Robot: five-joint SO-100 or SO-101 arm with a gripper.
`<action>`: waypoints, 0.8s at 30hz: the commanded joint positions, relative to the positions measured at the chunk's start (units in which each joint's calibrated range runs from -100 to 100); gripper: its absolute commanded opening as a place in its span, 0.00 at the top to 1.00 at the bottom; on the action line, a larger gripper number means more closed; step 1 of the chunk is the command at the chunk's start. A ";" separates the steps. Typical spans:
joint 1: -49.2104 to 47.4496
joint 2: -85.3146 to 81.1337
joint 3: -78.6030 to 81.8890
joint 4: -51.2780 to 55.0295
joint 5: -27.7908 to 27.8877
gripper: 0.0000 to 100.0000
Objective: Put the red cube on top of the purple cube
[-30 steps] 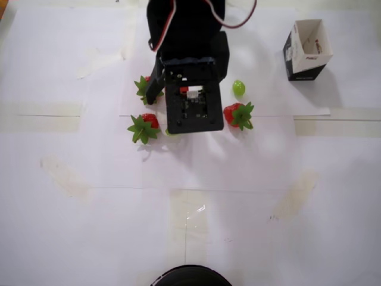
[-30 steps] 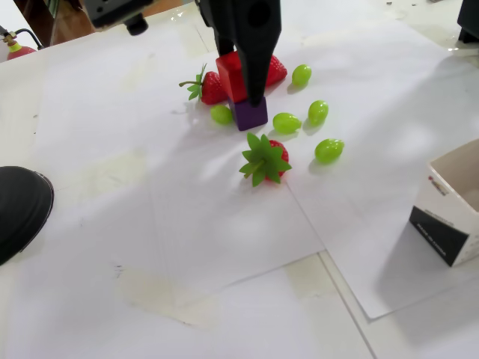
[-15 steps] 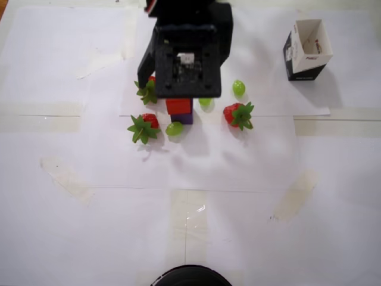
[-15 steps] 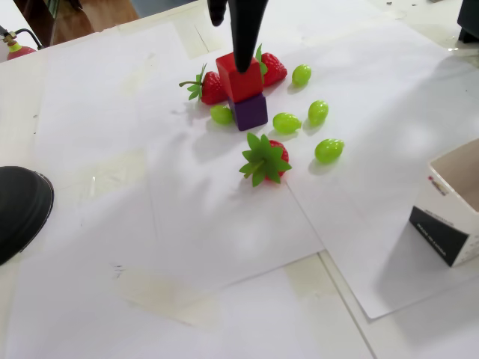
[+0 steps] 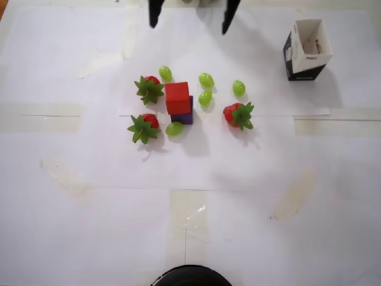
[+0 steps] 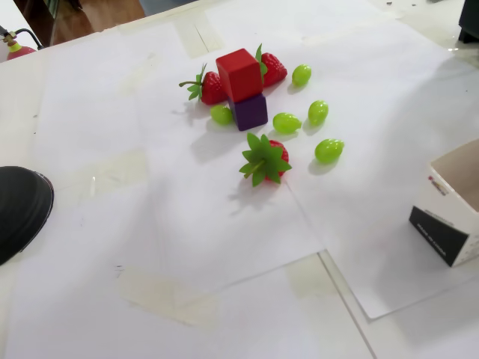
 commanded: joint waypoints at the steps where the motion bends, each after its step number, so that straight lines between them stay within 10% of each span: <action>1: -1.19 -19.13 19.19 -1.23 -1.12 0.71; 8: 0.21 -36.58 44.74 -6.46 1.22 0.99; 24: 7.42 -76.99 78.65 -8.09 3.96 1.00</action>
